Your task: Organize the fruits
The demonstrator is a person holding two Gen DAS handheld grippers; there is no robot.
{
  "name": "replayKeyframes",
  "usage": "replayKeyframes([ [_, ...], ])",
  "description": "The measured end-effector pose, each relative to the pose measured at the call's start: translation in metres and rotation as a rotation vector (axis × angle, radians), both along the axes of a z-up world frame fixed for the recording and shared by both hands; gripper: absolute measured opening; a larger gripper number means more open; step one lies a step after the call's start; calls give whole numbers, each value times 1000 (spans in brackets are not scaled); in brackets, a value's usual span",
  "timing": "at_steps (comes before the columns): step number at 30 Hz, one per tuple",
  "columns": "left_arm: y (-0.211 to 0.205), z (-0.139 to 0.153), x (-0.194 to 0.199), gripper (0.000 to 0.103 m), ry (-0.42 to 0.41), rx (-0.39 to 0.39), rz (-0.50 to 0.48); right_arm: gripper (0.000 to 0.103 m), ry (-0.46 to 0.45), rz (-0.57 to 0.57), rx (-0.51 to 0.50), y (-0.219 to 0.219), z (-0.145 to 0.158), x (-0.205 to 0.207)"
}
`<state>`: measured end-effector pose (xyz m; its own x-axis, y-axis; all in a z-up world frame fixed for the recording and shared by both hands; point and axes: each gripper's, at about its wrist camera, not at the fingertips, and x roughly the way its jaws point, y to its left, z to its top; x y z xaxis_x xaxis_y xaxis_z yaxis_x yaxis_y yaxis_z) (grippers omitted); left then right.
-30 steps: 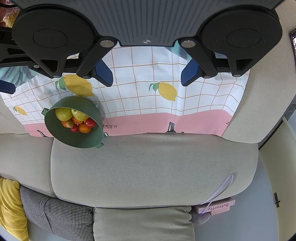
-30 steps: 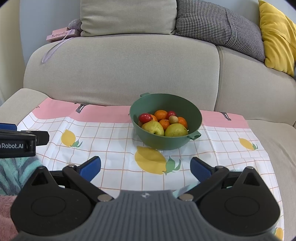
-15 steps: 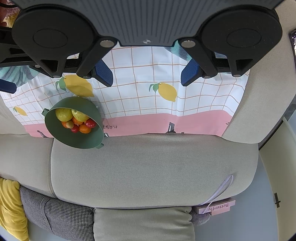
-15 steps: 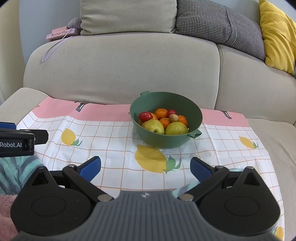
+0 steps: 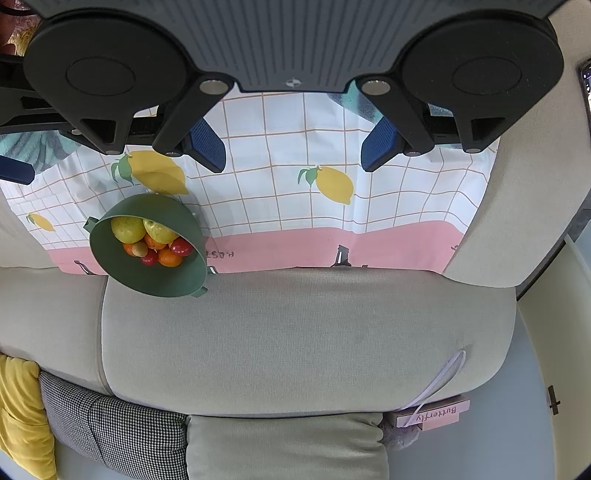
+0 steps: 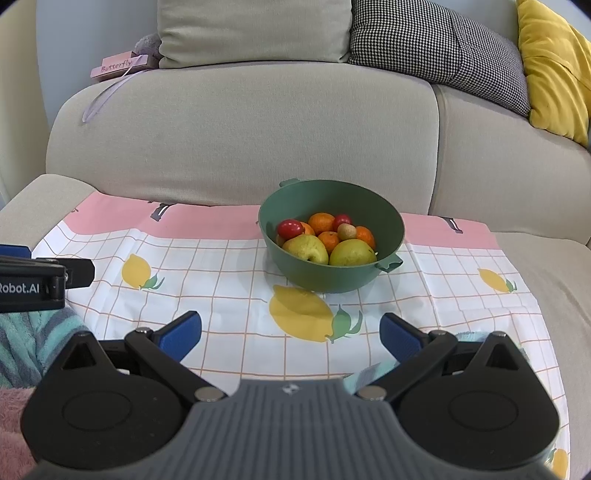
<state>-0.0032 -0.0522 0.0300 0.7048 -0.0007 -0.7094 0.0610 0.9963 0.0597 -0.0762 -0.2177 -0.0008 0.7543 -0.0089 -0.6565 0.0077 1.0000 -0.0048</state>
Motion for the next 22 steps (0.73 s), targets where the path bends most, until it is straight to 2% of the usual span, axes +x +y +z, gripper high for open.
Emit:
replayKeyframes([
  [22, 1, 1, -3, 97, 5, -50, -5, 99, 5, 0, -2, 0, 1, 1],
])
